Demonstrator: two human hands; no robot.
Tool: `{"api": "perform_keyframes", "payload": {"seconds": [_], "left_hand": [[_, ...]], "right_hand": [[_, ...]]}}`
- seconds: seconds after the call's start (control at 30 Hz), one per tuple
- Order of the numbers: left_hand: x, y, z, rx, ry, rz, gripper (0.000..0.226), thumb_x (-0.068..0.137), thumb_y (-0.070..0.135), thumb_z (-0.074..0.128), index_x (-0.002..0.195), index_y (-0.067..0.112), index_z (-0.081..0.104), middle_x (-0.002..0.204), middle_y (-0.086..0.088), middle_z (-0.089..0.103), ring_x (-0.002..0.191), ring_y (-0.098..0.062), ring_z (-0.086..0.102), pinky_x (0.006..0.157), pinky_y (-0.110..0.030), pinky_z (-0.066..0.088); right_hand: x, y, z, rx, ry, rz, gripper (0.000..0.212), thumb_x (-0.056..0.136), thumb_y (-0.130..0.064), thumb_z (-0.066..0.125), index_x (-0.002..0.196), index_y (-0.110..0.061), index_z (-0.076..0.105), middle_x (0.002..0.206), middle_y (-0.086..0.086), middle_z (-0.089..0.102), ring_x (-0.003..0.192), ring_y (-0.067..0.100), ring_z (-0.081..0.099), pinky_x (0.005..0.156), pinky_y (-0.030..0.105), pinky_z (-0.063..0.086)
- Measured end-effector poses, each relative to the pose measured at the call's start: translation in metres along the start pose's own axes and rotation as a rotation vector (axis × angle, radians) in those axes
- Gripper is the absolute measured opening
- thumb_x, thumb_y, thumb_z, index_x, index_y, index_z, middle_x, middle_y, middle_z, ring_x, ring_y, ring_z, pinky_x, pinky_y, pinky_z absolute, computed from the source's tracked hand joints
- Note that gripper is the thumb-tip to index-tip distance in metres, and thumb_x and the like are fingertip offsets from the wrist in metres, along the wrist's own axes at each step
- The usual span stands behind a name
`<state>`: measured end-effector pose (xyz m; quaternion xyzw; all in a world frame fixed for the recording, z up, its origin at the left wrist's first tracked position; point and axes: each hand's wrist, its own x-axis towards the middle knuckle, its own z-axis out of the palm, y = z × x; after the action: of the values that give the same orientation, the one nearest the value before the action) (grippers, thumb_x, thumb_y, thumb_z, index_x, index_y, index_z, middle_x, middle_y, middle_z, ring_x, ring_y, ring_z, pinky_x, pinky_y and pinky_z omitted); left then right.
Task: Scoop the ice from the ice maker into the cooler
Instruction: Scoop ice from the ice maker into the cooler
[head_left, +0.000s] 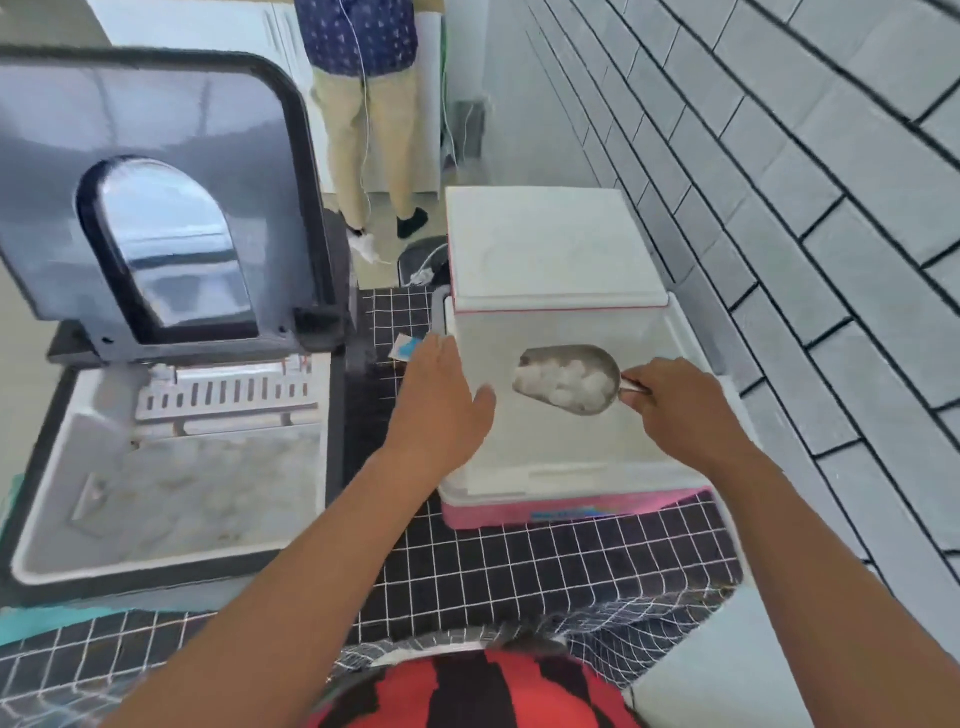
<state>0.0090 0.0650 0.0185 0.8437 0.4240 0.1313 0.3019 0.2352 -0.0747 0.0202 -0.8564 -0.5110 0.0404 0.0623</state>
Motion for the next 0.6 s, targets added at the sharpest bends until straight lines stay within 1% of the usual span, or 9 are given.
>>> {"api": "perform_keyframes", "payload": {"seconds": [0.07,0.1,0.2,0.3,0.37,0.4,0.47,0.53,0.6], "left_hand": [[0.003,0.003,0.017,0.033,-0.035,-0.130,0.071,0.100,0.029,0.048,0.153,0.000,0.011,0.161,-0.014,0.010,0.149,-0.029,0.013,0.122,-0.039,0.017],[0.004,0.003,0.025,0.030,-0.032,-0.159,0.073,0.100,0.023,0.048,0.154,-0.001,0.004,0.163,-0.015,0.000,0.151,-0.030,0.007,0.122,-0.039,0.014],[0.004,0.003,0.036,-0.010,0.053,-0.170,0.066,0.094,0.001,0.047,0.152,-0.002,0.016,0.161,-0.017,0.009,0.145,-0.038,0.022,0.116,-0.047,0.029],[0.002,0.003,0.038,-0.076,0.114,-0.181,0.060,0.096,0.001,0.045,0.151,0.001,0.023,0.160,-0.014,0.016,0.144,-0.033,0.026,0.115,-0.044,0.032],[0.000,0.002,0.039,-0.089,0.142,-0.183,0.059,0.097,0.003,0.045,0.152,0.004,0.023,0.162,-0.010,0.015,0.147,-0.027,0.021,0.116,-0.030,0.026],[-0.001,0.001,0.040,-0.085,0.150,-0.181,0.061,0.097,0.002,0.046,0.153,0.004,0.022,0.163,-0.008,0.013,0.148,-0.022,0.017,0.114,-0.017,0.019],[-0.002,0.001,0.043,-0.077,0.159,-0.179,0.064,0.097,0.000,0.048,0.154,0.005,0.019,0.164,-0.004,0.010,0.149,-0.012,0.009,0.099,0.006,0.006],[-0.003,0.000,0.047,-0.067,0.166,-0.176,0.065,0.096,-0.001,0.048,0.154,0.003,0.018,0.164,-0.005,0.009,0.149,-0.012,0.007,0.092,0.011,0.001],[-0.004,0.001,0.050,-0.060,0.176,-0.180,0.066,0.096,-0.001,0.048,0.154,0.002,0.017,0.164,-0.007,0.009,0.150,-0.014,0.007,0.092,0.012,0.003]], "right_hand": [[0.011,0.014,0.017,-0.051,-0.022,-0.017,0.015,0.094,-0.030,0.053,0.101,-0.026,0.065,0.088,-0.001,0.056,0.093,0.025,0.056,0.075,0.036,0.039],[0.017,0.021,0.026,-0.085,-0.036,-0.025,0.015,0.093,-0.028,0.054,0.103,-0.027,0.065,0.091,-0.001,0.057,0.095,0.025,0.057,0.074,0.035,0.036],[0.033,0.034,0.046,-0.249,-0.114,-0.052,0.018,0.091,-0.024,0.053,0.105,-0.028,0.064,0.098,-0.002,0.058,0.097,0.023,0.057,0.071,0.032,0.029],[0.044,0.040,0.061,-0.381,-0.219,-0.090,0.018,0.089,-0.021,0.049,0.097,-0.027,0.065,0.094,-0.002,0.057,0.092,0.022,0.057,0.069,0.031,0.028],[0.048,0.039,0.070,-0.388,-0.293,-0.087,0.020,0.089,-0.020,0.049,0.095,-0.028,0.066,0.093,-0.003,0.058,0.092,0.021,0.057,0.069,0.030,0.030],[0.051,0.038,0.073,-0.382,-0.308,-0.084,0.020,0.089,-0.019,0.049,0.096,-0.028,0.065,0.094,-0.003,0.058,0.093,0.021,0.057,0.069,0.030,0.030],[0.055,0.039,0.077,-0.362,-0.288,-0.074,0.021,0.089,-0.018,0.049,0.097,-0.029,0.065,0.093,-0.003,0.055,0.095,0.021,0.055,0.069,0.031,0.028],[0.058,0.042,0.078,-0.335,-0.250,-0.067,0.019,0.090,-0.020,0.050,0.098,-0.029,0.064,0.091,-0.002,0.054,0.094,0.021,0.055,0.067,0.031,0.028],[0.058,0.046,0.077,-0.320,-0.227,-0.075,0.017,0.092,-0.023,0.050,0.099,-0.029,0.064,0.089,-0.002,0.053,0.093,0.022,0.055,0.067,0.032,0.028]]}}
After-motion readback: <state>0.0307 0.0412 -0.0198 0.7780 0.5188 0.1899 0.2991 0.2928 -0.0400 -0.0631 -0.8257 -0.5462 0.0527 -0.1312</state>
